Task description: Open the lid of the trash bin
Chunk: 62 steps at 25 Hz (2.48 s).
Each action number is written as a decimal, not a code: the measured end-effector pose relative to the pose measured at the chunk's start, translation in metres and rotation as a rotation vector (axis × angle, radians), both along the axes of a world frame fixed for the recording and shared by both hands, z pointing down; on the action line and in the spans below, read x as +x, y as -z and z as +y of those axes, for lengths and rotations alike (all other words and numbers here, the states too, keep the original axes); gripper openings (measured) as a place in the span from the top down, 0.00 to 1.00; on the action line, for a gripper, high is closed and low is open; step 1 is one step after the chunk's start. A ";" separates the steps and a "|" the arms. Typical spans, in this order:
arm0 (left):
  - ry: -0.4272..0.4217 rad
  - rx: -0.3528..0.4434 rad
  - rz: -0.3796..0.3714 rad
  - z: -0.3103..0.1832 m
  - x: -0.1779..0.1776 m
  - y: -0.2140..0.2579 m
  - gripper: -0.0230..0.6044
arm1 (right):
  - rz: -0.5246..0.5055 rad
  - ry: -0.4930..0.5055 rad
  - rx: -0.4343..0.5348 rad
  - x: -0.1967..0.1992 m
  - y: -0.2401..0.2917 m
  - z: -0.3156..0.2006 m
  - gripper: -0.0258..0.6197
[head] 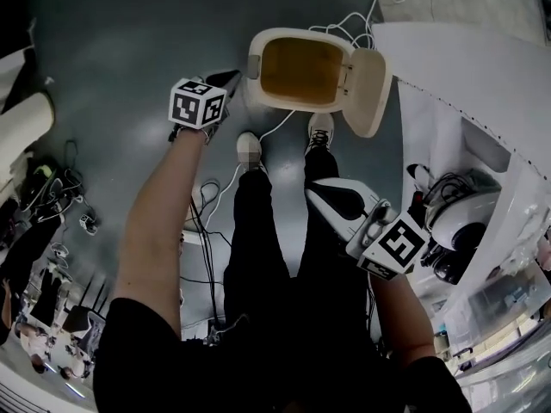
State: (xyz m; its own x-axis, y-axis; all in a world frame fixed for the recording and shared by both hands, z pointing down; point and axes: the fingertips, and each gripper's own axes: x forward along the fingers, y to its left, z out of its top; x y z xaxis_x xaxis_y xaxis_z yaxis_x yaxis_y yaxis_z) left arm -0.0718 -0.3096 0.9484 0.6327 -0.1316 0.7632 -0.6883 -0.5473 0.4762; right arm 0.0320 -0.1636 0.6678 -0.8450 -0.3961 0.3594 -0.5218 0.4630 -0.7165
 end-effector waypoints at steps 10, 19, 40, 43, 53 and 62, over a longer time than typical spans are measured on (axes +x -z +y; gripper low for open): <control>0.002 0.202 0.200 0.047 0.022 0.211 0.96 | 0.037 -0.030 0.125 0.021 0.099 0.013 0.95; -0.031 0.391 0.478 0.118 0.010 0.541 0.96 | 0.064 -0.140 0.331 -0.014 0.331 0.049 0.95; -0.055 0.537 0.779 0.278 0.016 0.796 0.96 | -0.082 -0.145 0.545 -0.027 0.530 0.146 0.95; -0.082 0.541 0.774 0.292 0.022 0.796 0.96 | -0.075 -0.139 0.556 -0.030 0.534 0.152 0.95; -0.033 0.551 0.771 0.288 0.014 0.793 0.96 | -0.067 -0.082 0.560 -0.043 0.529 0.159 0.95; 0.027 0.462 0.780 0.279 0.013 0.777 0.96 | -0.128 -0.086 0.490 -0.042 0.516 0.154 0.95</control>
